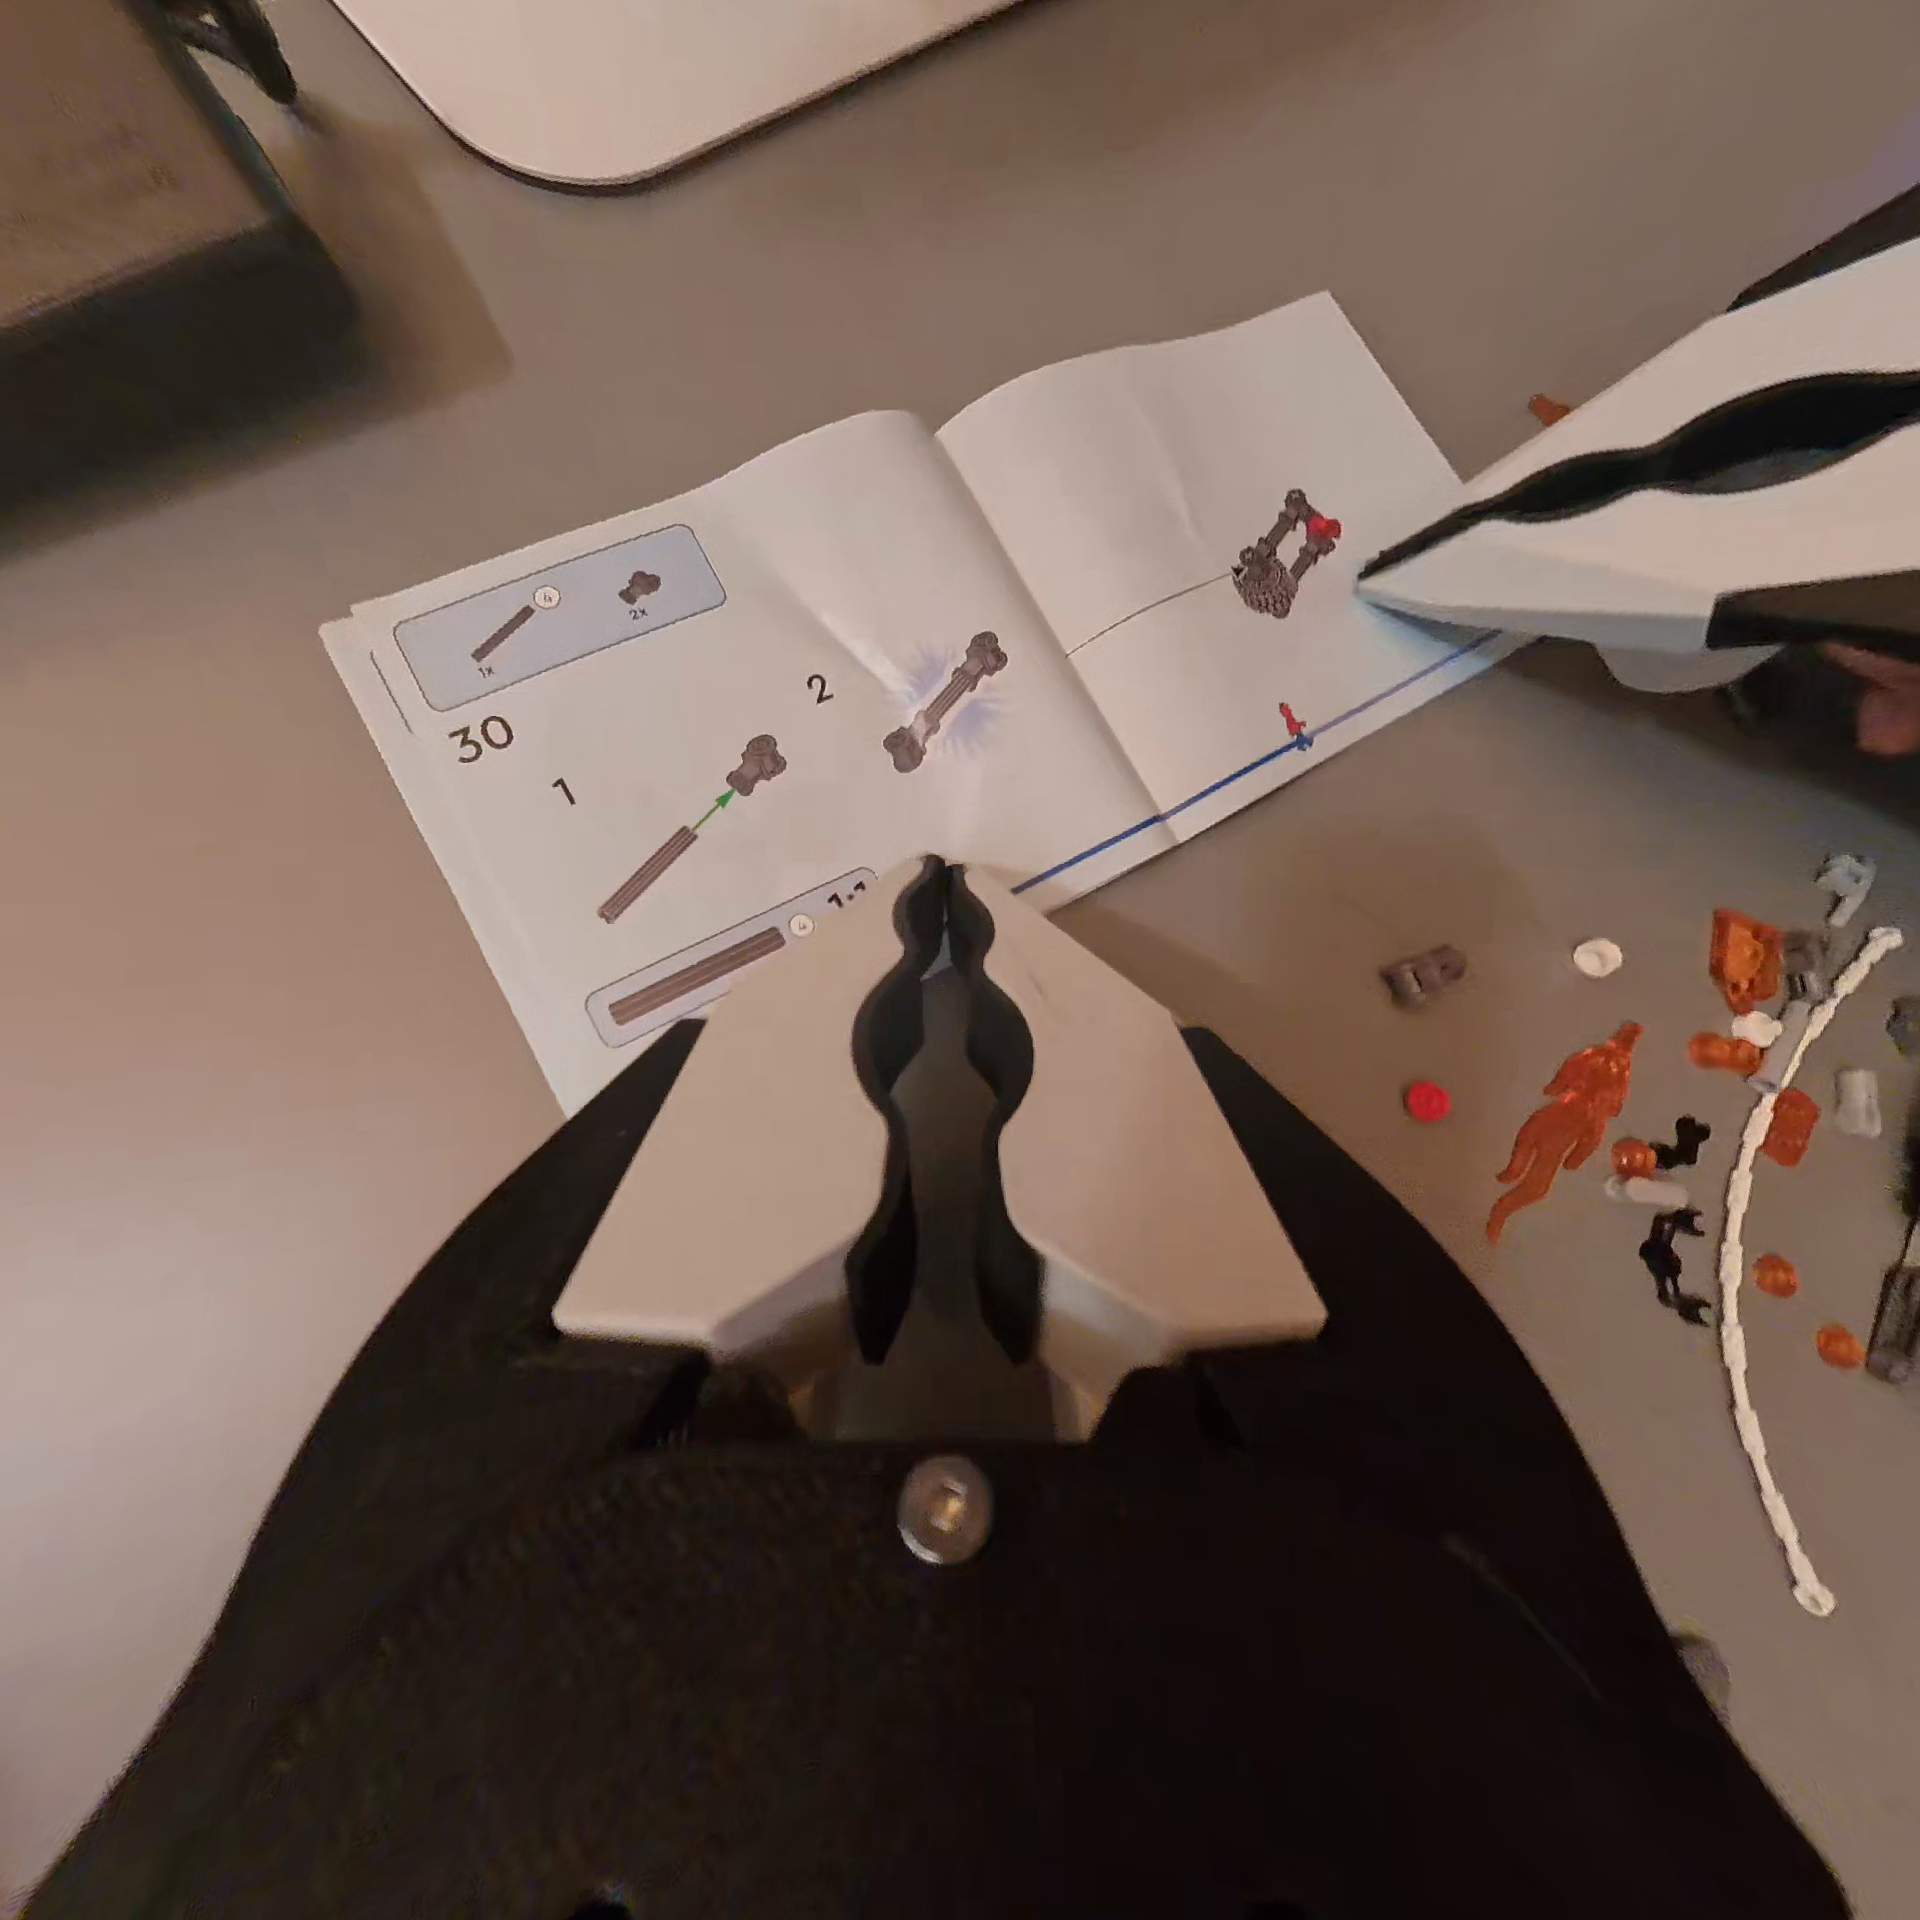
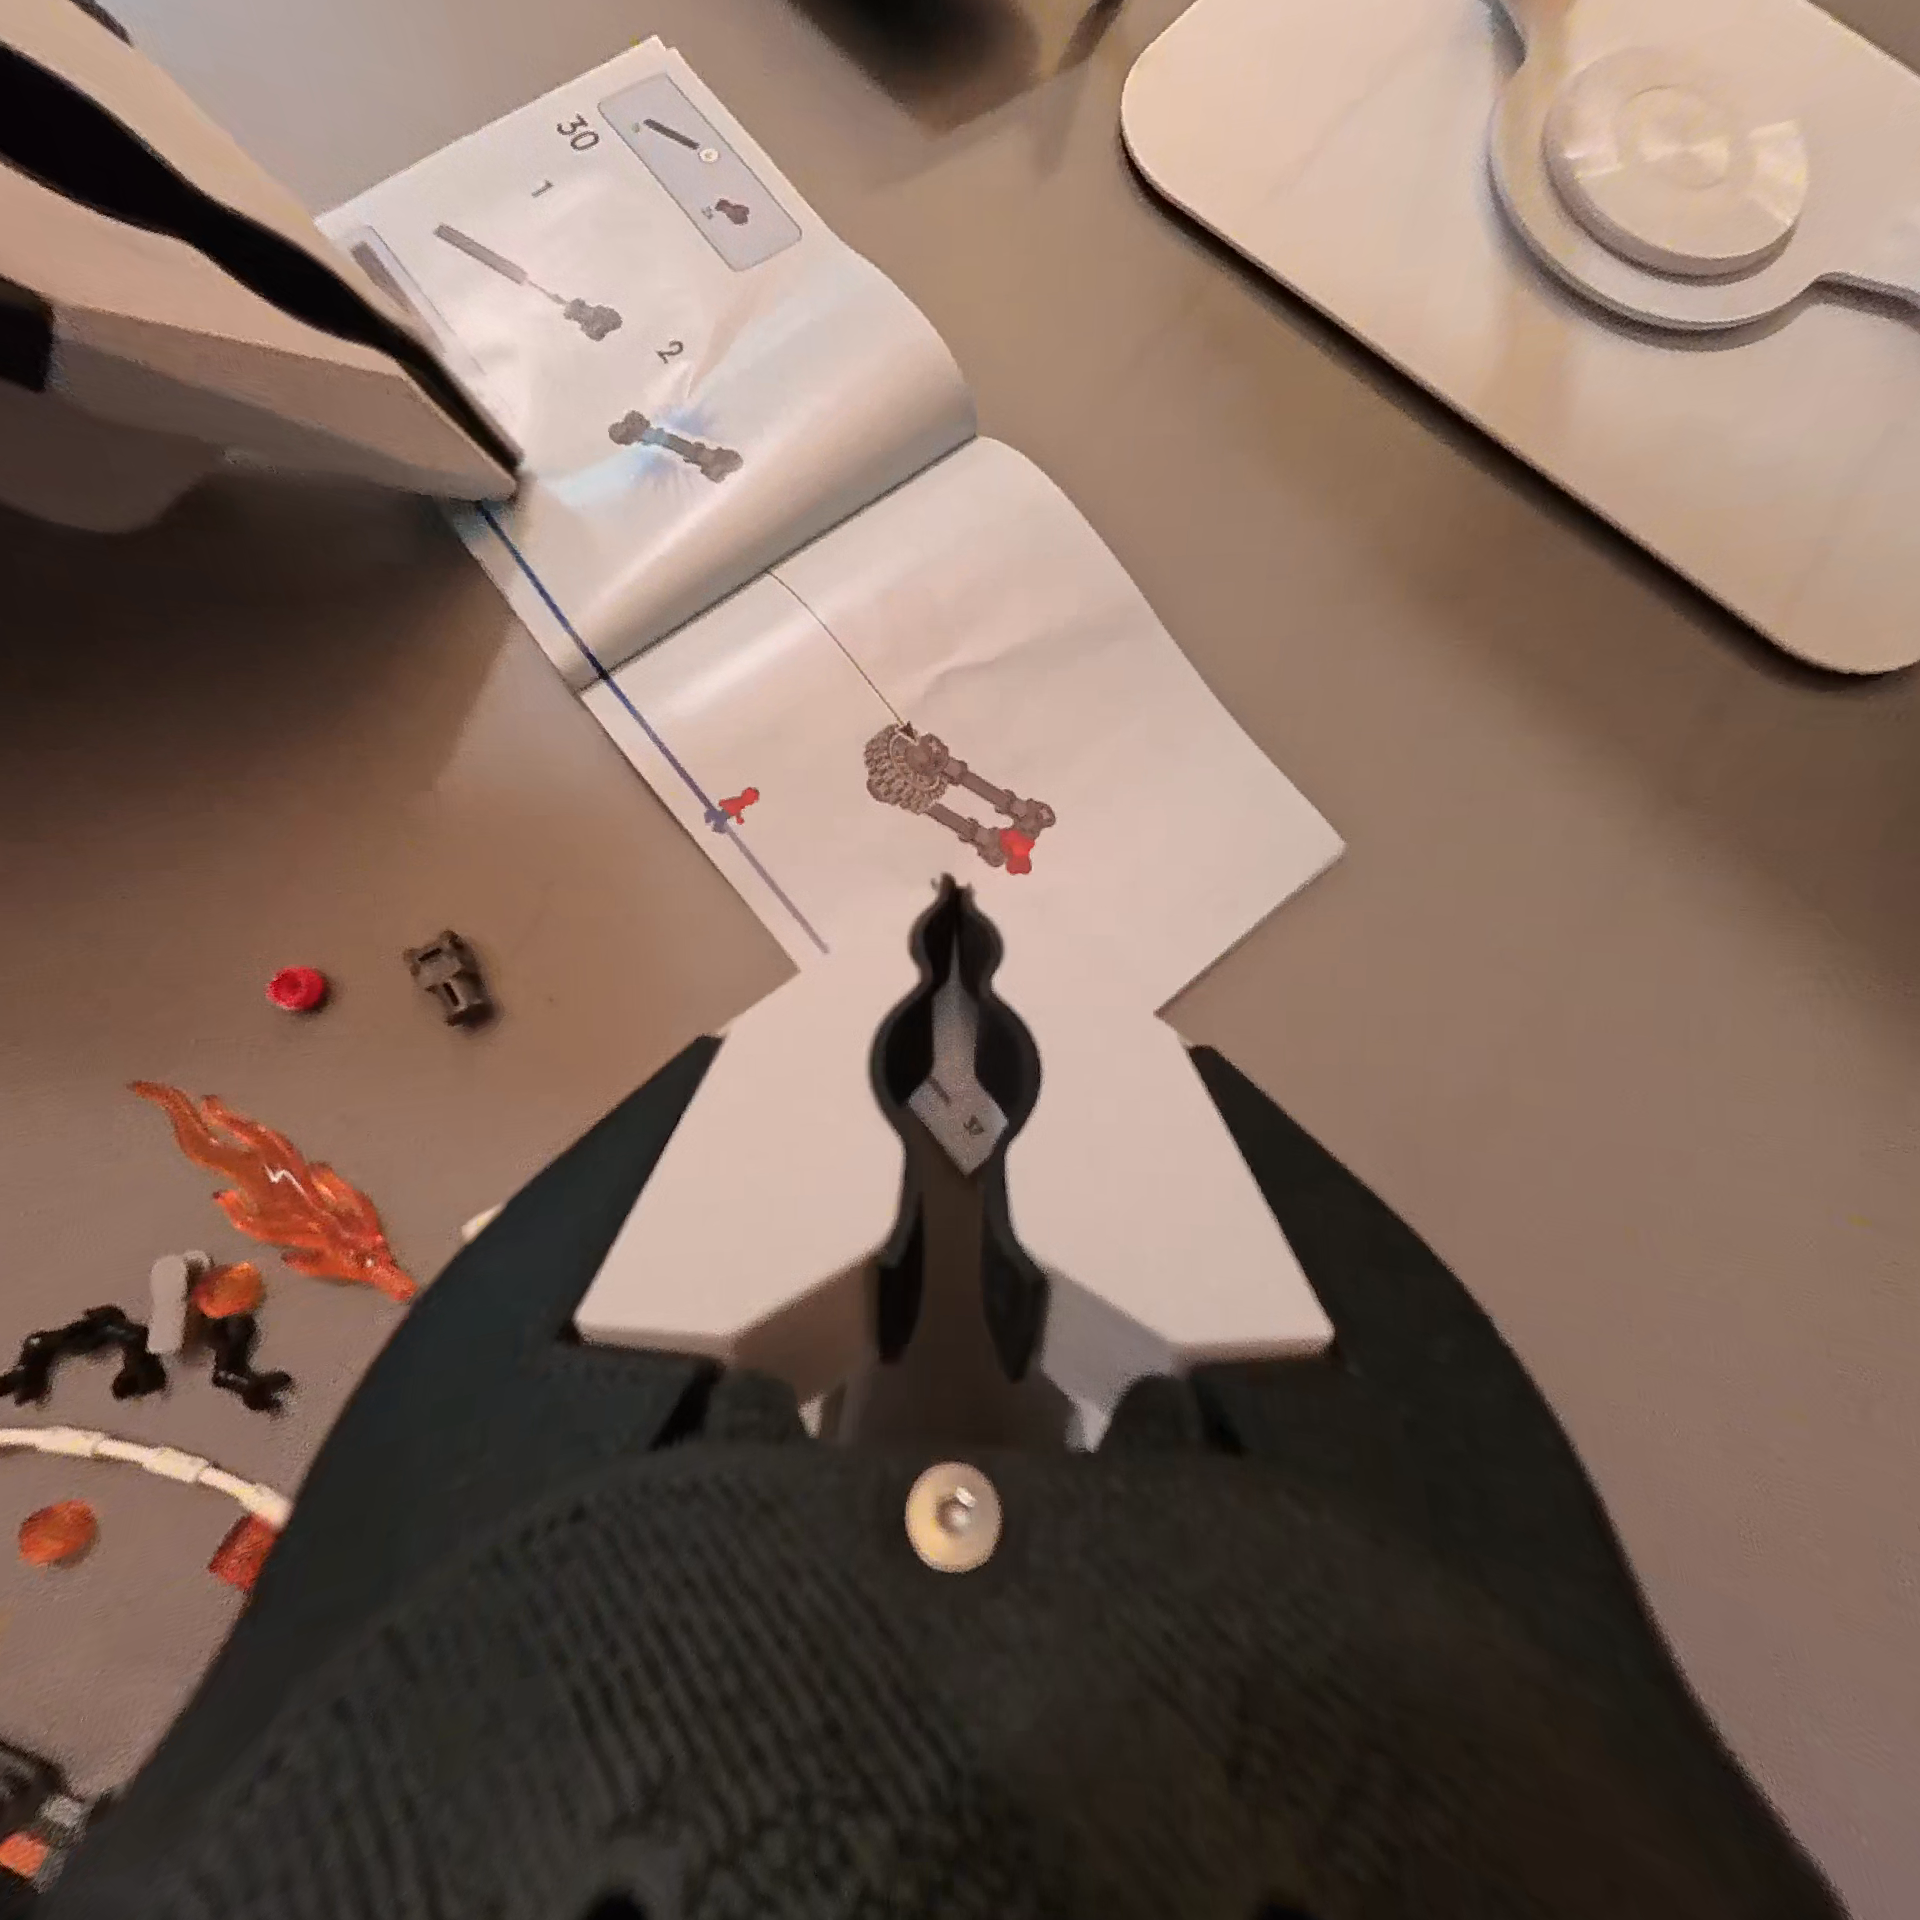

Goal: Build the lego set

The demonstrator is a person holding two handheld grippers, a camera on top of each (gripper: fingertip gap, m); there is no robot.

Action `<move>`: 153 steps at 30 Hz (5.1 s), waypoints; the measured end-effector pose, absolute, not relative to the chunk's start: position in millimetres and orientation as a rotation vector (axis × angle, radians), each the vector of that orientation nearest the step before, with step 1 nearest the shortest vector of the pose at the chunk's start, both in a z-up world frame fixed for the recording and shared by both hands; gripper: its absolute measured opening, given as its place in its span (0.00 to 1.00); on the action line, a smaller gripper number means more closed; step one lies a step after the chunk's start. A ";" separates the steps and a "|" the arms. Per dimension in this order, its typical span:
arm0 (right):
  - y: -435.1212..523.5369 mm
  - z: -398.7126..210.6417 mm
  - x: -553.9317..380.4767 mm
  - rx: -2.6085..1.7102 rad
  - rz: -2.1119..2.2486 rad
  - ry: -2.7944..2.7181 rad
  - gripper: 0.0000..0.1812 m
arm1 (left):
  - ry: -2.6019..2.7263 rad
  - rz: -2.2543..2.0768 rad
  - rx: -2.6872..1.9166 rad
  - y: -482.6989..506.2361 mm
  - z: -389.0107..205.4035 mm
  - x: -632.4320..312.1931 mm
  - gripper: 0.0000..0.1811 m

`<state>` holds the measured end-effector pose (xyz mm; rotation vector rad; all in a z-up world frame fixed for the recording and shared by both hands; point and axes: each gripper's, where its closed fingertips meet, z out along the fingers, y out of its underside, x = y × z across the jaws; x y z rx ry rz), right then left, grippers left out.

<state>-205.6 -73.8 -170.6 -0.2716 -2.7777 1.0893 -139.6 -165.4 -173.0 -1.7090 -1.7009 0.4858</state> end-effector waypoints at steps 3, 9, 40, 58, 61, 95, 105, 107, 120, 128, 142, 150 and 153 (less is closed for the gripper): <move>-74.0 -170.4 -208.2 -0.258 1.089 -2.757 0.00 | -1.683 0.402 -1.692 -158.7 -173.1 -133.3 0.00; -74.5 -170.2 -212.3 -0.239 1.089 -2.721 0.00 | -1.646 0.256 -1.661 -144.2 -171.7 -120.7 0.00; -80.6 -80.6 -184.4 -0.141 1.714 -2.544 0.07 | -1.717 0.488 -1.673 -189.4 -172.5 -116.0 0.00; -26.4 -27.7 -204.6 -0.176 1.832 -2.313 0.11 | -1.463 0.578 -1.494 -173.2 -115.7 -123.8 0.00; -13.5 -20.2 -184.1 -0.038 1.979 -2.355 0.07 | -1.440 0.578 -1.474 -169.5 -113.0 -126.0 0.00; 15.4 -151.5 -117.3 0.500 1.272 -2.904 0.03 | -1.281 0.430 -1.368 -131.3 -89.2 -125.4 0.02; -17.6 -90.1 -105.8 0.592 1.623 -2.371 0.03 | -1.103 -0.053 -1.152 -26.4 -73.5 -107.7 0.18; -20.6 -87.3 -97.7 0.615 1.648 -2.347 0.03 | -1.109 -0.116 -1.094 -18.4 -74.5 -102.4 0.19; -26.5 -84.1 -86.9 0.602 1.749 -2.358 0.03 | -1.106 -0.174 -1.059 -21.2 -77.9 -91.9 0.14; -26.8 -79.6 -89.3 0.536 1.801 -2.380 0.03 | -1.075 -0.126 -1.100 -21.2 -74.4 -90.5 0.12; -20.6 -68.8 -110.0 0.360 1.833 -2.397 0.03 | -1.059 -0.088 -1.103 -30.7 -67.5 -89.5 0.11; 26.4 -23.7 -174.4 -0.026 1.989 -2.186 0.03 | -1.131 0.211 -1.126 -95.0 -55.0 -86.4 0.07; 35.0 -16.0 -182.1 -0.102 2.063 -2.150 0.03 | -1.160 0.255 -1.180 -99.9 -63.2 -86.2 0.06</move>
